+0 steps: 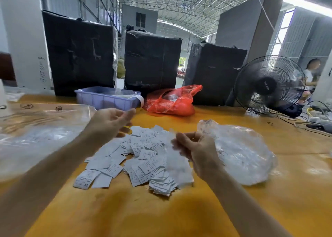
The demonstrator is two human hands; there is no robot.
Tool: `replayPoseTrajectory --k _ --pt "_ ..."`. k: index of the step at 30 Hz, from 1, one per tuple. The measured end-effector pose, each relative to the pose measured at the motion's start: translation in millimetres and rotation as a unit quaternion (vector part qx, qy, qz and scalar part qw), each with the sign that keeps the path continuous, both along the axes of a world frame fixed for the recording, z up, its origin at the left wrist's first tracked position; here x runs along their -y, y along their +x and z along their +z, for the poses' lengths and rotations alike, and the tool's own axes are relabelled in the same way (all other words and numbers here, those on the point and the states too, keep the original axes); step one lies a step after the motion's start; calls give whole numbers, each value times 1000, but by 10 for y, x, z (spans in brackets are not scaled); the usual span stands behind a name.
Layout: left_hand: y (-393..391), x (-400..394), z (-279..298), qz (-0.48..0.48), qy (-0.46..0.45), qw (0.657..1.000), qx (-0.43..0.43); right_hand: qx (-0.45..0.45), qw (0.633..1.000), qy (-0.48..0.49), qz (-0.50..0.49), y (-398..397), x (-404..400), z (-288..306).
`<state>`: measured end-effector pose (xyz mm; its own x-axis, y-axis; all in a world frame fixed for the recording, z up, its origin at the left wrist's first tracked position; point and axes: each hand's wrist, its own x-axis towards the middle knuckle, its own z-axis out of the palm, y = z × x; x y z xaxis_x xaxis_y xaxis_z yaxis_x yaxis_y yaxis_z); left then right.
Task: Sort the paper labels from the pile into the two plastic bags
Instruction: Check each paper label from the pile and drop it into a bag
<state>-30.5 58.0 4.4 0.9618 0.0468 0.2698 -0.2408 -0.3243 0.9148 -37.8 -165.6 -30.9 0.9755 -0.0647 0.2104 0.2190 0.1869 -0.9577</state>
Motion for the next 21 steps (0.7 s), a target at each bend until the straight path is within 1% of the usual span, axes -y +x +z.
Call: replayPoseTrajectory --k 1,2,3,4,6,7,10,11,12,14,15,18,21 --pt "-27 131 -54 -93 -49 992 -77 -2 1000 3 14 -17 -72 -37" --pt "-96 306 -101 -152 -95 973 -145 1 1000 -2 20 -33 -127 -66" --pt "-102 377 -170 -191 -123 955 -191 7 1000 -20 16 -42 -161 -92" --pt "-136 446 -214 -224 -133 940 -218 15 999 -41 8 -48 -184 -118" --pt "-137 482 -314 -255 -130 930 -230 30 997 -69 -3 -60 -214 -161" --pt "-144 490 -361 -251 -131 932 -226 36 997 -75 -5 -65 -220 -176" --pt "-106 484 -478 -200 -165 939 -227 35 996 -81 -4 -51 -214 -204" --pt "-93 476 -495 -186 -165 942 -228 37 994 -104 -5 -40 -207 -215" --pt "-91 477 -501 -178 -155 944 -229 46 987 -152 -11 -28 -196 -225" --pt "-93 451 -522 -160 -132 951 -230 76 958 -274 -28 -15 -196 -258" --pt "-78 434 -536 -150 -123 954 -229 91 946 -308 -33 -5 -199 -274" --pt "-56 399 -553 -134 -111 958 -227 108 939 -324 -49 1 -214 -291" --pt "-34 397 -555 -131 -106 962 -217 102 947 -299 -63 21 -187 -292"
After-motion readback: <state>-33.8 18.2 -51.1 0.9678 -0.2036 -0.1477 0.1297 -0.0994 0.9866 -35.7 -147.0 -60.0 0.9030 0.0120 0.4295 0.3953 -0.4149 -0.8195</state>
